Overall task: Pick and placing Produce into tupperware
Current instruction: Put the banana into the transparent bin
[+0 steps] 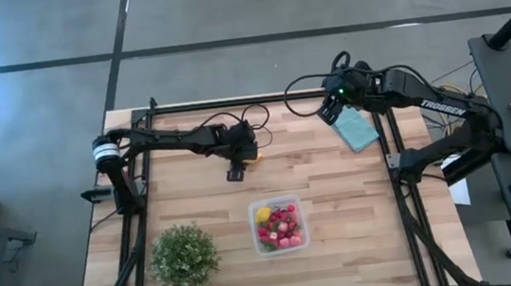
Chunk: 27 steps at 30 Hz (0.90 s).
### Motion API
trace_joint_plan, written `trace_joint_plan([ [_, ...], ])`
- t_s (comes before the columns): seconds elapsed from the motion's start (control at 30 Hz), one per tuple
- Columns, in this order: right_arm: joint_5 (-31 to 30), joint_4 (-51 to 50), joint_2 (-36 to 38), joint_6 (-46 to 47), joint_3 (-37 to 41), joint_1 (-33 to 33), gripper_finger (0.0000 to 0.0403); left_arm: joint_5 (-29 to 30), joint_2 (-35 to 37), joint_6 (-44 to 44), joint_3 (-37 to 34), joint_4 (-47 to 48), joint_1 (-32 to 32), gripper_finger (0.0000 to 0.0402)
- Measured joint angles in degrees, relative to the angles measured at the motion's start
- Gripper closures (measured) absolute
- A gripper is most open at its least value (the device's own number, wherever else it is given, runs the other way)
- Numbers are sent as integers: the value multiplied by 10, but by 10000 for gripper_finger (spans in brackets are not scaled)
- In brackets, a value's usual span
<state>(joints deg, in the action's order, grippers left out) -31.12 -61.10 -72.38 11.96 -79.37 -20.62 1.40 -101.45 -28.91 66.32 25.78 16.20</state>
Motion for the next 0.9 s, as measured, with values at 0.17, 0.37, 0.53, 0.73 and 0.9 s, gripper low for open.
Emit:
trace_joint_plan([
  [0.17,0,0,11,17,15,0,179,8,-10,-14,-1,1,13,231],
  [0.37,0,1,16,41,22,0,179,9,-21,-15,-1,-4,26,231],
  [0.53,0,0,17,46,27,0,179,5,-26,-15,0,-9,29,231],
  [0.73,0,1,17,46,27,0,179,2,-29,-15,-1,-10,29,231],
  [0.9,0,1,17,46,27,0,179,-2,-29,-15,-1,-14,29,231],
])
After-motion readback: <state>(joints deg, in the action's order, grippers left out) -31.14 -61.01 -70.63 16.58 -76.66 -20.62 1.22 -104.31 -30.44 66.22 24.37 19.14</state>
